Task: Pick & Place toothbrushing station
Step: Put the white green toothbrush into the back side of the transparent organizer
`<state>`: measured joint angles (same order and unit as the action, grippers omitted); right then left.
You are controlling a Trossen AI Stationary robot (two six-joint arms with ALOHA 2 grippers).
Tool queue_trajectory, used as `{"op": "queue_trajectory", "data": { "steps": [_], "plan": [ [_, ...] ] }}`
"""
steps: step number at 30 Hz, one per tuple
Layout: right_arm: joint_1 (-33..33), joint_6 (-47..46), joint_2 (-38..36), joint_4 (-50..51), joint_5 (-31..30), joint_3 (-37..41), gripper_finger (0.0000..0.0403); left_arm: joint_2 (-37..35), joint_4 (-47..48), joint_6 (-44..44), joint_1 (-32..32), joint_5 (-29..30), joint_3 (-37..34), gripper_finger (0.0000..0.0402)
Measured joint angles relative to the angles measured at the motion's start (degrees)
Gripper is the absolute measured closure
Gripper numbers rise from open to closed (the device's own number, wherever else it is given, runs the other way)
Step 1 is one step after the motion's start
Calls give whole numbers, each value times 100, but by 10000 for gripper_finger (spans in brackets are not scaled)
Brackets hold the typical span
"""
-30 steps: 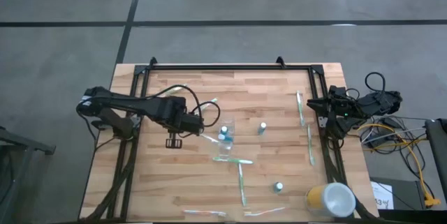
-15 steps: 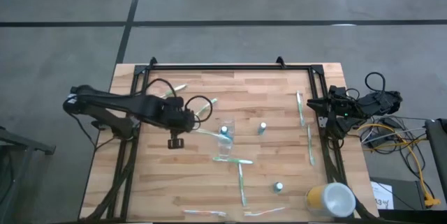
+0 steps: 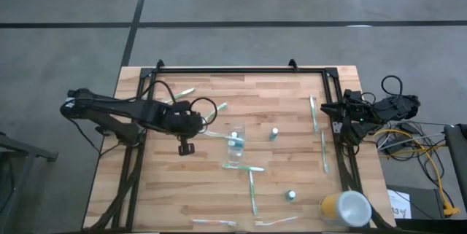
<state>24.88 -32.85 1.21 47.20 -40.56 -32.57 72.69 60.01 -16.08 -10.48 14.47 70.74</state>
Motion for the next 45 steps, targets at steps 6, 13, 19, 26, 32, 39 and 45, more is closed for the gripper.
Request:
{"op": "queue_trajectory", "data": {
  "steps": [6,13,19,26,32,39,45],
  "plan": [
    [0,-1,-1,0,2,-1,327,0,-508,252,0,350,0,401],
    [0,-1,-1,-1,1,1,325,4,-796,184,-2,698,-4,401],
    [0,-1,-1,0,0,-1,334,7,-919,119,-9,960,-4,399],
    [0,-1,-1,0,1,1,329,7,-1055,-250,37,1128,-6,397],
    [0,-1,-1,0,0,-1,322,7,-1231,-380,35,1409,-7,397],
    [0,0,0,-1,2,1,326,7,-1298,-303,35,1420,-7,400],
    [0,0,-1,-2,2,-1,335,7,-1292,86,35,1417,-7,396]
  ]
}}
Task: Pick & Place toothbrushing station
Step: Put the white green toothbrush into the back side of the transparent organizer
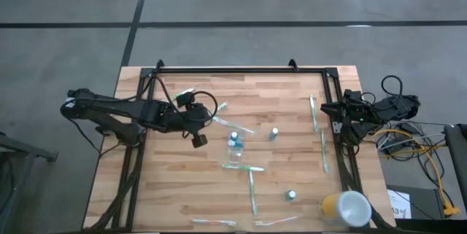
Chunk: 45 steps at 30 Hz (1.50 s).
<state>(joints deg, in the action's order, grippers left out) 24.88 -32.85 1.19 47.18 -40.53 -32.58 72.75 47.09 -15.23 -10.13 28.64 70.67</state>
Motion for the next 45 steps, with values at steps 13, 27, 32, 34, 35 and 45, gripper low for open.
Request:
{"op": "queue_trajectory", "data": {
  "steps": [13,27,32,34,35,45],
  "plan": [
    [-2,-236,31,-621,-768,166,328,0,-4,10,6,3,0,394],
    [-2,-26,1756,-2159,136,212,355,0,-9,35,42,168,-23,399],
    [-2,422,3009,-2942,354,32,353,0,-16,35,44,260,-79,399],
    [-4,326,3413,-2842,319,-203,349,0,-17,38,44,281,-79,399],
    [-4,260,3595,-2789,308,-330,347,0,-18,42,44,284,-79,400],
    [-4,-604,4751,-2603,454,-1385,309,0,-20,53,44,284,-79,400]
  ]
}}
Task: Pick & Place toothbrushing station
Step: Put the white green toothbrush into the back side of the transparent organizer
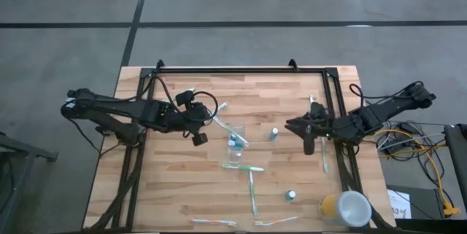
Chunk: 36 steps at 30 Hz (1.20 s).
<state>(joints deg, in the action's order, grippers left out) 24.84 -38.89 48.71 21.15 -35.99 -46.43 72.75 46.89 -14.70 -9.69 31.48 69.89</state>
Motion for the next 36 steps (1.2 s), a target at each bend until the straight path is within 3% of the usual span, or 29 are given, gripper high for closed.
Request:
{"op": "queue_trajectory", "data": {
  "steps": [14,22,28,33,36],
  "plan": [
    [0,-899,683,13,33,-243,203,0,0,218,0,-9,0,401],
    [-48,-1448,1010,133,493,-250,150,0,-6,516,-2,48,0,401],
    [-50,-1491,1346,-398,504,-252,140,0,-84,1069,0,183,0,401],
    [-57,-699,1556,-725,530,-254,147,0,-250,1726,-2,544,0,401],
    [-74,-733,1678,-878,634,-254,152,0,-547,2130,-2,662,0,401]
  ]
}}
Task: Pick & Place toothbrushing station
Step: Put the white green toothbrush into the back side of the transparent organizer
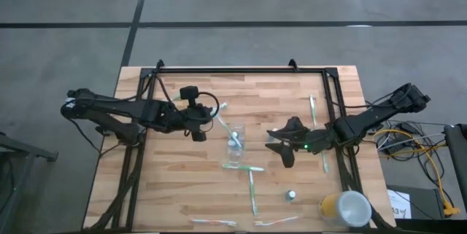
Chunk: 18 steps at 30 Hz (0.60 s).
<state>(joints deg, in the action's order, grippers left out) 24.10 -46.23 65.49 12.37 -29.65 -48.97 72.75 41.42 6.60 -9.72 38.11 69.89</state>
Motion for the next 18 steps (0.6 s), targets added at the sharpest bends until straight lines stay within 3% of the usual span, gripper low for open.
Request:
{"op": "queue_trajectory", "data": {
  "steps": [6,18],
  "plan": [
    [-59,-174,334,-652,3,-2,159,1,-732,656,0,-1,0,401],
    [-117,-148,1225,-1975,13,-26,152,4,-1226,1524,0,-5,-357,401]
  ]
}}
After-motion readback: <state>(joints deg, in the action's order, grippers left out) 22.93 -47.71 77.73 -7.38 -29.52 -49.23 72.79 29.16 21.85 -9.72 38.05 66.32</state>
